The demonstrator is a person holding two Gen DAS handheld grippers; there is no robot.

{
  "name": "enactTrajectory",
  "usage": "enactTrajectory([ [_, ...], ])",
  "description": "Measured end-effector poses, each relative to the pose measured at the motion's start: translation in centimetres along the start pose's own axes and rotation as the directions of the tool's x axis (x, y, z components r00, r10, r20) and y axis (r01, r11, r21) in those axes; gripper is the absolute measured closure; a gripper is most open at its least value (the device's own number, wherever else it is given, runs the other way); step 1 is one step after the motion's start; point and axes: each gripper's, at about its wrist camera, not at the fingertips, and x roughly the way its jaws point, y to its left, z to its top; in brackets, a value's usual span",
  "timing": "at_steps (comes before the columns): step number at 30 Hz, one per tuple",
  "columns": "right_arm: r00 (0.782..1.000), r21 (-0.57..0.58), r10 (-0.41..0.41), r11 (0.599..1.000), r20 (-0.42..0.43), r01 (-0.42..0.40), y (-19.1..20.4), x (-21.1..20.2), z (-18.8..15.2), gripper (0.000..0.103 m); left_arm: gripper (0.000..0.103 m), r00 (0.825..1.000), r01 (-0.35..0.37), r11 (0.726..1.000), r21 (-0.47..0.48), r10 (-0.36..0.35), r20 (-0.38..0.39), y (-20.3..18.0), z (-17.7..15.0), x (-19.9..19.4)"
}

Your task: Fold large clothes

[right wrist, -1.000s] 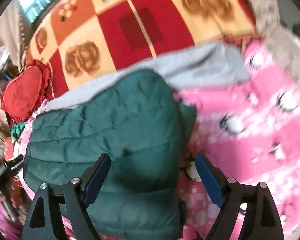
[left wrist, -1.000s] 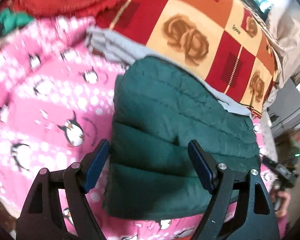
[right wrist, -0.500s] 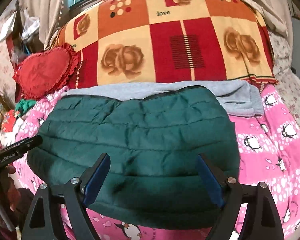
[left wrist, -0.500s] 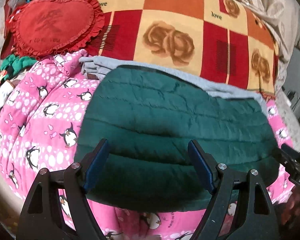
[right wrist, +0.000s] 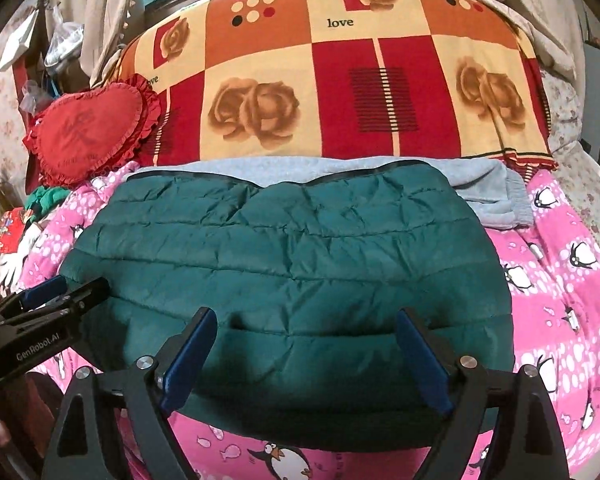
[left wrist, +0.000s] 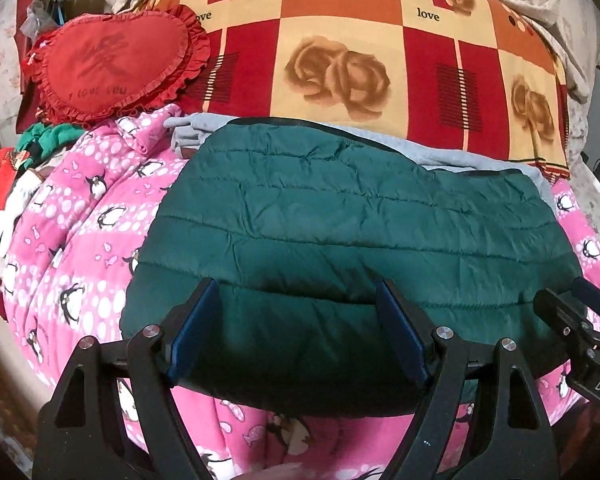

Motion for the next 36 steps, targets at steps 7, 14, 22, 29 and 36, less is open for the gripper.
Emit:
enactTrajectory([
  [7, 1.0, 0.015, -0.003, 1.0, 0.004, 0.003, 0.1, 0.1, 0.1, 0.012, 0.022, 1.0, -0.018, 1.0, 0.013, 0.018, 0.012, -0.5, -0.2, -0.1],
  [14, 1.0, 0.016, -0.009, 1.0, -0.006, 0.009, 0.2, 0.4, 0.0, 0.012, 0.022, 1.0, -0.021, 1.0, 0.012, 0.021, 0.015, -0.5, -0.4, -0.2],
  [22, 1.0, 0.007, -0.01, 1.0, -0.015, 0.01, 0.4, 0.6, -0.2, 0.012, 0.022, 1.0, -0.024, 1.0, 0.012, 0.024, 0.017, -0.5, -0.5, -0.2],
  [29, 1.0, 0.019, -0.007, 1.0, -0.023, 0.008, 0.3, 0.8, -0.3, 0.012, 0.022, 1.0, -0.024, 1.0, 0.012, 0.024, 0.018, -0.5, -0.6, -0.3],
  [36, 1.0, 0.019, -0.005, 1.0, -0.03, 0.005, 0.2, 1.0, -0.3, 0.012, 0.022, 1.0, -0.023, 1.0, 0.012, 0.023, 0.016, -0.4, -0.6, -0.2],
])
